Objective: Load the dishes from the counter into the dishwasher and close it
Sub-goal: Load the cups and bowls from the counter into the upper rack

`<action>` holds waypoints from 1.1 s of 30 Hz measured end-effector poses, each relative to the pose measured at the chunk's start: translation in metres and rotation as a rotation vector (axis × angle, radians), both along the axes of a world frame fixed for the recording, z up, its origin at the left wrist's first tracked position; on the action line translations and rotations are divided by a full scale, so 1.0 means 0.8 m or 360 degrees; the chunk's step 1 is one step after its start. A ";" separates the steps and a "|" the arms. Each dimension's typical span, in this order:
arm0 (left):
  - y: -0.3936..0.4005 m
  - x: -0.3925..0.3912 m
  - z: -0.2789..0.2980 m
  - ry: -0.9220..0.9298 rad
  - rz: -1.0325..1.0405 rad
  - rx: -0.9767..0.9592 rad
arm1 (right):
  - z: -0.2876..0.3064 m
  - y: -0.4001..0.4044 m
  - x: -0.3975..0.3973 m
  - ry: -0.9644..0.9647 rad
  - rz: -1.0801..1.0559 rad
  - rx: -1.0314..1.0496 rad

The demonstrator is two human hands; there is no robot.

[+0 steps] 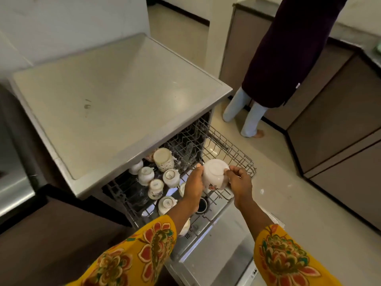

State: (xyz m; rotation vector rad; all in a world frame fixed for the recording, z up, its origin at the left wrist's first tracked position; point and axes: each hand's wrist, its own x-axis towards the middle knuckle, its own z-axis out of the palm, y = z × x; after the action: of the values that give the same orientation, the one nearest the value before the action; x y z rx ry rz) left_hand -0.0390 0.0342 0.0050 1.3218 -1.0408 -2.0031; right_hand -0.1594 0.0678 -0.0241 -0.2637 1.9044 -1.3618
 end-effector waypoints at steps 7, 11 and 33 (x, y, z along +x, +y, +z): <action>-0.010 -0.048 -0.074 -0.0174 -0.0103 0.0265 | -0.065 -0.003 -0.051 -0.0076 0.0050 0.0244; -0.024 -0.069 -0.106 -0.0209 -0.0237 0.0387 | -0.101 -0.016 -0.069 -0.0063 0.0230 0.0418; -0.045 -0.107 -0.172 -0.0405 -0.0297 0.0502 | -0.200 -0.064 -0.090 -0.0159 0.0674 0.0859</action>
State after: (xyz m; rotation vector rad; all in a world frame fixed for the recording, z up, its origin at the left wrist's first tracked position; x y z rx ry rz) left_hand -0.1245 -0.0017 -0.1323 1.7379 -1.0198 -2.2511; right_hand -0.2314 0.0170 -0.1839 -0.2973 1.9138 -0.5487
